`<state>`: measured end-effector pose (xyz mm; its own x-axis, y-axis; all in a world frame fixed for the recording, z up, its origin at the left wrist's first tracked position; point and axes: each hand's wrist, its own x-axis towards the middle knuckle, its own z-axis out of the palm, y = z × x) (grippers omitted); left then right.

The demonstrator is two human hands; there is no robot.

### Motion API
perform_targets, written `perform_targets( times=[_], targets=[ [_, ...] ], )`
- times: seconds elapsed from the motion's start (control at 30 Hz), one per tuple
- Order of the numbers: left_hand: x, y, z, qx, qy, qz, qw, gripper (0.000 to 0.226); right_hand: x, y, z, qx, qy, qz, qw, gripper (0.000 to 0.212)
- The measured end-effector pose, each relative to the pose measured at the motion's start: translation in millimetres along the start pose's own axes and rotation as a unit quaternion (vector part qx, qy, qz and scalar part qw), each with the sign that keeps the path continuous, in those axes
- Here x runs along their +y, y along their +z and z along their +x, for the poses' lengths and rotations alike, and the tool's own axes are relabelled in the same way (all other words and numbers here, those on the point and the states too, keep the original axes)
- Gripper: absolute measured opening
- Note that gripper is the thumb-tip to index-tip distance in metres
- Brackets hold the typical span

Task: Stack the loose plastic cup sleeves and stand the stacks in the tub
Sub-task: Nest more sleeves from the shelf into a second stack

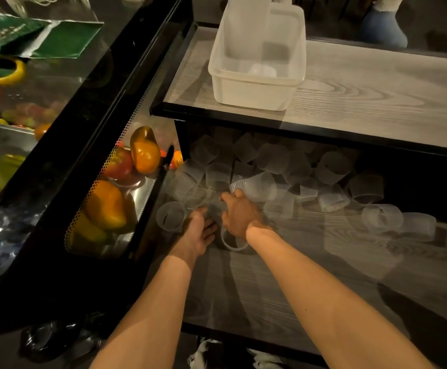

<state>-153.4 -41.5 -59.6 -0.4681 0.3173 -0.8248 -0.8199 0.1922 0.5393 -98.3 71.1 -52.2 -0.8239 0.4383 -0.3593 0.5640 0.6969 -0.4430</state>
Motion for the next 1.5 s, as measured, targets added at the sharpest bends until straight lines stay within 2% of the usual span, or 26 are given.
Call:
perform_targets(
  times=[0.07,0.2,0.33,0.43,0.53,0.63,0.73,0.87,1.1,1.37,1.5],
  targets=[
    [0.8,0.8,-1.6,0.006,-0.002,0.011,1.0,0.041,-0.2,0.8,0.5,0.012,0.005,0.01,1.0,0.037],
    [2.4,3.4,-4.1,0.017,0.016,0.014,1.0,0.021,-1.4,-4.1,0.8,0.038,0.001,0.015,0.999,0.042],
    [6.3,7.4,-5.2,0.067,0.08,-0.006,0.995,0.031,-8.5,-15.2,-4.2,0.075,0.019,0.105,0.992,0.041],
    [13.1,5.4,-12.3,0.069,0.148,-0.01,0.986,0.022,-7.6,-30.7,-11.5,0.122,0.042,0.184,0.974,0.03],
    [17.4,0.0,-24.7,0.026,0.205,0.091,0.974,0.02,10.6,-47.1,-25.5,0.055,0.054,0.272,0.959,0.016],
    [14.4,-3.0,-31.6,-0.027,0.207,0.19,0.959,0.019,31.3,-53.2,-43.4,-0.019,0.098,0.341,0.935,0.012],
    [7.6,-2.3,-37.1,-0.058,0.2,0.258,0.944,0.019,44.1,-44.8,-53.6,-0.07,0.132,0.328,0.933,0.016],
    [3.3,0.1,-37.2,-0.055,0.217,0.275,0.935,0.015,50.6,-33.7,-57.4,-0.074,0.137,0.302,0.941,0.017],
    [2.3,-1.8,-31.3,-0.041,0.207,0.316,0.925,0.016,47.0,-39.2,-61.8,-0.104,0.103,0.124,0.981,0.029],
    [3.1,-0.6,-21.4,-0.036,0.184,0.385,0.904,0.016,57.5,-38.6,-60.7,-0.119,0.124,0.117,0.978,0.02],
    [4.0,7.2,-14.8,-0.009,0.184,0.357,0.916,0.032,63.7,-36.4,-56.2,-0.053,0.171,0.187,0.966,0.024]
  ],
)
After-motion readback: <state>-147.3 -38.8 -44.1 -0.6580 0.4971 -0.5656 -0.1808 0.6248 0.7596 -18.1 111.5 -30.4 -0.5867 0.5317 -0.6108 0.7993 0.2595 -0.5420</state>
